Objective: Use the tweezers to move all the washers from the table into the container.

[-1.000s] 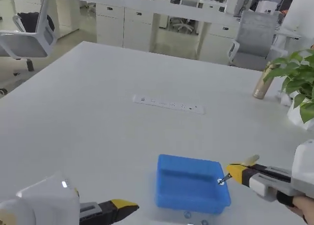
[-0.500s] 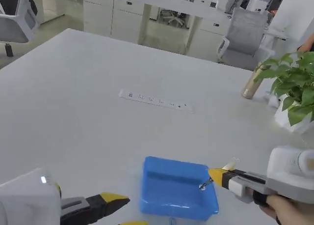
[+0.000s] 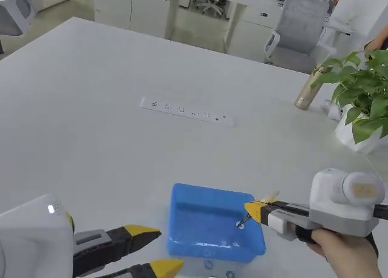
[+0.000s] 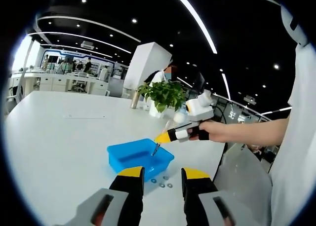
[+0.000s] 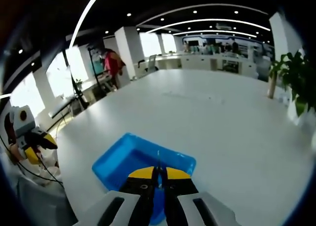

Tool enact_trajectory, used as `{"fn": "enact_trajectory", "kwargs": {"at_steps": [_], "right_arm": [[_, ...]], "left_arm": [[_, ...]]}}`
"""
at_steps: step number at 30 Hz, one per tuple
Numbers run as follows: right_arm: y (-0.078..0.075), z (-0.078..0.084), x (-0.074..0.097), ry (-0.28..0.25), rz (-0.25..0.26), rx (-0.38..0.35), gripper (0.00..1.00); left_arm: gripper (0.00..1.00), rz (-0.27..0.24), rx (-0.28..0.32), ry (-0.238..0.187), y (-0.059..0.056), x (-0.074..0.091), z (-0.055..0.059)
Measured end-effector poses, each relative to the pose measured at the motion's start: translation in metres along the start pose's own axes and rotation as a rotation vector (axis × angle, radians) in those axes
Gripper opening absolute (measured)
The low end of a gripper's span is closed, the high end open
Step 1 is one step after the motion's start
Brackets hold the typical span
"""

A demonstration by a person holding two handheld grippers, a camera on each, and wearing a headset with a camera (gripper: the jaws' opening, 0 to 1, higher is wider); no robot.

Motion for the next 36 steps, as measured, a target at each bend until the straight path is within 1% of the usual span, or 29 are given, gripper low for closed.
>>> {"fn": "enact_trajectory", "kwargs": {"at_steps": [2,5,10,13,16,23,27,31,33,36], "right_arm": [[0.0,0.002,-0.003,0.018,0.007,0.02,0.03],[-0.001,0.004,-0.004,0.027,0.008,0.024,0.03],[-0.001,0.006,-0.005,0.029,0.006,0.009,0.03],[-0.001,0.008,-0.006,0.029,0.001,-0.008,0.03],[0.0,0.009,-0.006,0.022,-0.001,-0.015,0.03],[-0.002,0.01,-0.005,0.019,-0.002,-0.016,0.03],[-0.003,0.006,-0.001,-0.005,0.0,-0.019,0.03],[0.009,-0.001,0.011,-0.061,-0.05,-0.033,0.03],[0.013,-0.004,0.017,-0.085,-0.068,-0.037,0.03],[0.018,-0.006,0.026,-0.106,-0.082,-0.045,0.03]], "left_arm": [[0.29,-0.003,-0.001,0.002,0.0,0.001,0.001],[0.28,-0.017,0.013,0.006,-0.001,0.004,0.004],[0.29,-0.009,0.027,0.009,-0.003,0.008,0.008],[0.29,-0.013,0.025,0.011,-0.003,0.01,0.008],[0.29,-0.016,0.027,0.004,-0.003,0.011,0.007],[0.29,-0.02,0.036,-0.003,-0.005,0.012,0.009],[0.29,-0.021,0.031,0.006,-0.007,0.013,0.01],[0.29,-0.02,0.039,0.002,-0.006,0.014,0.011],[0.29,-0.017,0.037,0.004,-0.006,0.013,0.011],[0.29,-0.01,0.035,0.007,-0.006,0.012,0.01]]}}
Point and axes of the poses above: the centre of the closed fingertips' face, and the gripper's own axes: x roughly backward along the fingers, y roughly to its left, z roughly out of its underside, the point moved 10 cm from there along x, roughly backward along the fingers, and after that the axes turned 9 degrees about -x, right-handed, at the moved point
